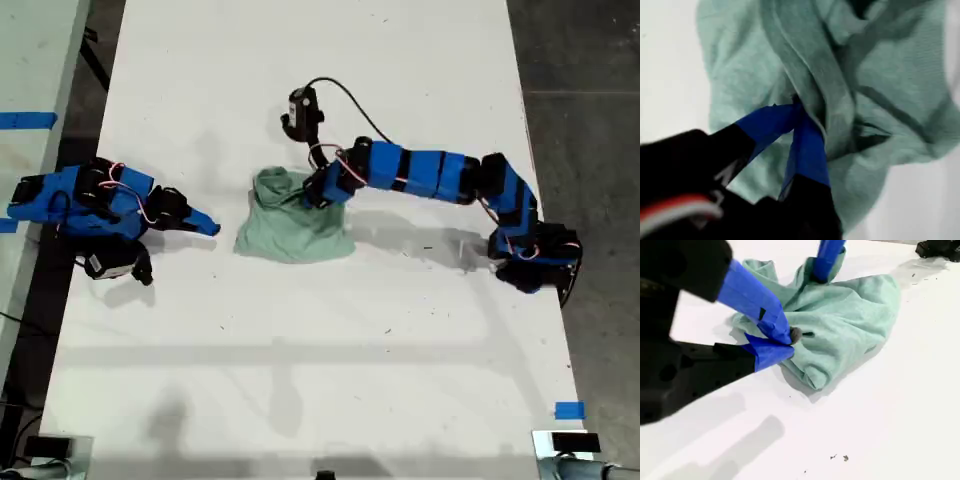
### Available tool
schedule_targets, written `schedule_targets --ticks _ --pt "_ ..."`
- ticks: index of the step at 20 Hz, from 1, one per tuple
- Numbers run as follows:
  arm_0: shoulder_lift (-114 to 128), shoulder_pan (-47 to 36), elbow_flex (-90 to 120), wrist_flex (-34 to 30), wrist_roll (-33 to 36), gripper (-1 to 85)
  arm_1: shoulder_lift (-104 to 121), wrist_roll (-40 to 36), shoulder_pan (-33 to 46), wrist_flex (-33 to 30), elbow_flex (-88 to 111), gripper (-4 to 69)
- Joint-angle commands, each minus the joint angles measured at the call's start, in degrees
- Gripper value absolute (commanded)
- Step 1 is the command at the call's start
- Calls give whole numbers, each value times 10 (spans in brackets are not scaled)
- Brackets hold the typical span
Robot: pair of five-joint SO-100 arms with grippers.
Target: Fold tshirt
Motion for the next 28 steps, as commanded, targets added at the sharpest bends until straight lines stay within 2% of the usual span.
schedule_targets --ticks 1,3,5,8,12,16,21,23,27,28 --pt "60 -9 5 0 0 1 34 -63 127 10 -66 -9" --pt "60 -13 5 0 0 1 65 -94 200 18 -65 -9" --pt "60 -15 5 0 0 1 113 -108 233 62 -50 -9" --pt "60 -19 4 2 -4 4 247 -100 222 120 44 -9" --pt "60 1 2 3 -3 83 570 -42 185 122 358 -9" --pt "60 9 2 3 -1 113 898 83 122 137 693 -9" --pt "60 10 2 3 -1 113 1260 358 -75 98 1120 -9" --pt "60 10 2 3 -1 113 1484 454 -153 138 1269 -9" --pt "60 9 1 3 -1 114 1458 512 -165 129 1301 -10" --pt "60 8 1 3 -1 114 1477 544 -163 126 1303 32"
